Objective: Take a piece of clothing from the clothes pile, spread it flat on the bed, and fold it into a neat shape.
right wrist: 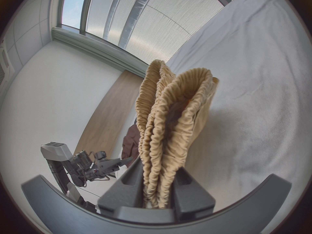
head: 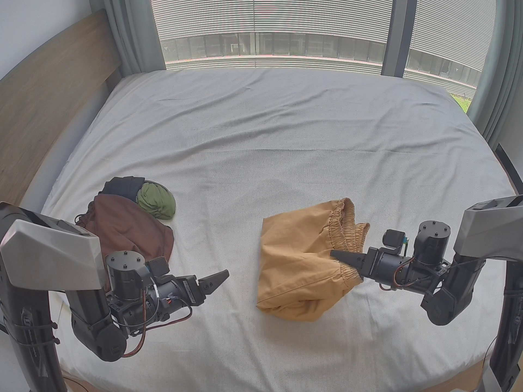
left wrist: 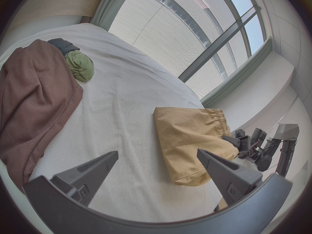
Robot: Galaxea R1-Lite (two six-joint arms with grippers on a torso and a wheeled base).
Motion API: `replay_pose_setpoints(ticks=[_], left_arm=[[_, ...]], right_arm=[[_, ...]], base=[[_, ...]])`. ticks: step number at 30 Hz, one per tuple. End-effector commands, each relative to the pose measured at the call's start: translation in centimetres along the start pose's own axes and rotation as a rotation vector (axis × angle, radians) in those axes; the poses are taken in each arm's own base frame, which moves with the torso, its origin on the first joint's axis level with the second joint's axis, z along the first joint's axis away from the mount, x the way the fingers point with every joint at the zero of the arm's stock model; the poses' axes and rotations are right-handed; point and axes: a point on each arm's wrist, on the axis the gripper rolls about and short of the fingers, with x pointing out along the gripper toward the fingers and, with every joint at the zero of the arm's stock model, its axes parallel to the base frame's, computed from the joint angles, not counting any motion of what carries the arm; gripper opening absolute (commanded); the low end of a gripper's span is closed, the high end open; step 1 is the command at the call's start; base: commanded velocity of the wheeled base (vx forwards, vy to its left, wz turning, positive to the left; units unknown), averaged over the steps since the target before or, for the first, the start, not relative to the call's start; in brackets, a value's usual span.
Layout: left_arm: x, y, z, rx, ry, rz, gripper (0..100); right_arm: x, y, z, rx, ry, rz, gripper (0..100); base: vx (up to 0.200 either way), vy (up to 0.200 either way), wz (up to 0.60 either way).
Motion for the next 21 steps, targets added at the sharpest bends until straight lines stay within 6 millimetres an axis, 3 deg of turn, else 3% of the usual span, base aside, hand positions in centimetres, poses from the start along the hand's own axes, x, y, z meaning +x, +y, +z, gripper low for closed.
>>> replay_pose_setpoints(ticks=[1,21], left_arm=[[-0.1,-0.1,0.1,0.001,-0.003,-0.003,100],[-0.4,0.1,-0.3,-0.005,0.017,0.007,100]], right_arm=[[-0.3,2.2,1.5,-0.039,-0.044,0.061,0],[3.5,4.5,6.8,-0.104,-0.169,0.194,0]], base=[[0.0,0.0,0.0],[0.0,0.0,0.0]])
